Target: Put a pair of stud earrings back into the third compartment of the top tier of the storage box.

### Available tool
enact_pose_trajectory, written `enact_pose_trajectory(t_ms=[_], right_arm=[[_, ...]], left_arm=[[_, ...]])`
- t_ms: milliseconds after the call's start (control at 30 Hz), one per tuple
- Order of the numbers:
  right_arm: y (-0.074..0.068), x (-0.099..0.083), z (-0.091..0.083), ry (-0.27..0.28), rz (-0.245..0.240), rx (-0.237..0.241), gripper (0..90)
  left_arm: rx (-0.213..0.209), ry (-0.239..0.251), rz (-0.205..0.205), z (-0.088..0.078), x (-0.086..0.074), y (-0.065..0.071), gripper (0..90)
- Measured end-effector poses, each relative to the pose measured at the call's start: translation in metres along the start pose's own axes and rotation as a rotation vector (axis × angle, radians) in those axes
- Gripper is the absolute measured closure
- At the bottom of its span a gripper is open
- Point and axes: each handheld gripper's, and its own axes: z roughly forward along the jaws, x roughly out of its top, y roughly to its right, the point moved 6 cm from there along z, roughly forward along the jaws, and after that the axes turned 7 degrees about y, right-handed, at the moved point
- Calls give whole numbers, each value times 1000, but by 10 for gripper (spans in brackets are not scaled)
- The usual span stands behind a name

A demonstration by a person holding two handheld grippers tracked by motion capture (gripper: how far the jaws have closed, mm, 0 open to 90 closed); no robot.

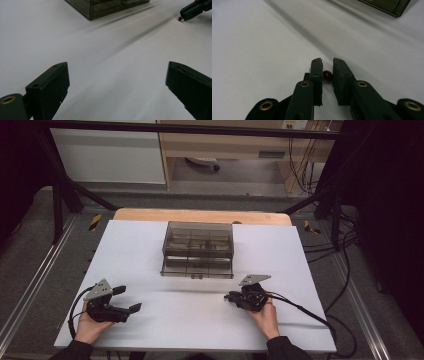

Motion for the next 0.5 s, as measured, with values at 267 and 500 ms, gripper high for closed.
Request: enact_pose_trajectory(t_ms=[267, 500], right_arm=[[0, 1, -2, -6, 9, 3, 800], [-2, 5, -9, 16, 17, 13, 800]], left_arm=[[0, 1, -2, 0, 0, 0, 55], [-1, -1, 0, 0, 0, 0, 55]])
